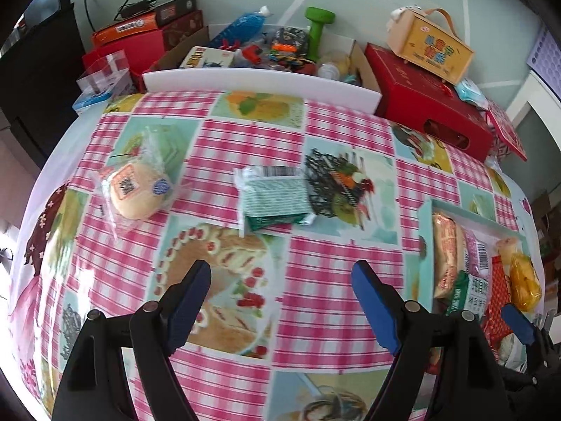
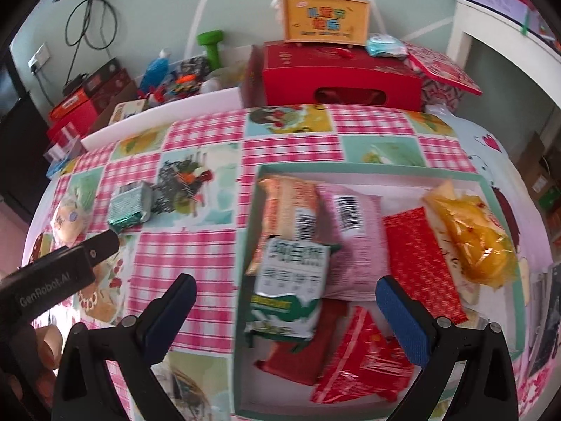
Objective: Organize snacks
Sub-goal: 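Move both tools back over the green cake packet and bun on the tablecloth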
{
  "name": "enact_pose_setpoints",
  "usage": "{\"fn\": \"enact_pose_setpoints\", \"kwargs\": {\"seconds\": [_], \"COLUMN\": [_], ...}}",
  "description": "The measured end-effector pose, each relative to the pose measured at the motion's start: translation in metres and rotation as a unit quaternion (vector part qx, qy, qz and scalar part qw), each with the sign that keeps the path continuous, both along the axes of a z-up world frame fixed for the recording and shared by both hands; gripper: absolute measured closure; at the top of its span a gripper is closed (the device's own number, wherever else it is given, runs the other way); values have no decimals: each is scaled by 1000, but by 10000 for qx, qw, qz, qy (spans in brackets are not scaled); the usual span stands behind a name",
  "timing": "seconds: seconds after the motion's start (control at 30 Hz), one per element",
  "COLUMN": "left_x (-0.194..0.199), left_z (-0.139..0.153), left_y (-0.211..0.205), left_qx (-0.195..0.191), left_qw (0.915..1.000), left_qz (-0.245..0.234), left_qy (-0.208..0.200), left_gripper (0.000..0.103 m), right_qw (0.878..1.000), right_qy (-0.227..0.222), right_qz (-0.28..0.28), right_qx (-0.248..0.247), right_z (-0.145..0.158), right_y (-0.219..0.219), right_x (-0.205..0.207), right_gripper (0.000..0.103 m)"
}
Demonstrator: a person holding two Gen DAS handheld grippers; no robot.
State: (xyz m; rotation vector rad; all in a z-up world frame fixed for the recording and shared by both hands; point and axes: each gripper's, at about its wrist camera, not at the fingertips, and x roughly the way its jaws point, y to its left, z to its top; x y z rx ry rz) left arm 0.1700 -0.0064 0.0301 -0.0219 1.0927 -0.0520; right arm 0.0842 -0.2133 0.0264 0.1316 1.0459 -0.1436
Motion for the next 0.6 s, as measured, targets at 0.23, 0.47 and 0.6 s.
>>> {"fn": "enact_pose_setpoints", "kwargs": {"seconds": [0.23, 0.47, 0.6], "left_x": [5, 9, 13], "left_z": [1, 2, 7], "left_y": [32, 62, 81], "left_qx": [-53, -207, -314], "left_qw": [9997, 9988, 9983], "left_qz": [242, 452, 491], "left_qy": [13, 40, 31], "left_gripper": [20, 20, 20], "right_qw": [9993, 9975, 9965], "right_qy": [-1, -14, -66], "right_qz": [364, 699, 824], "right_qx": [-91, -50, -99], "right_z": [-6, -10, -10], "right_y": [35, 67, 83], "right_x": [5, 10, 12], "right_gripper": [0, 0, 0]}}
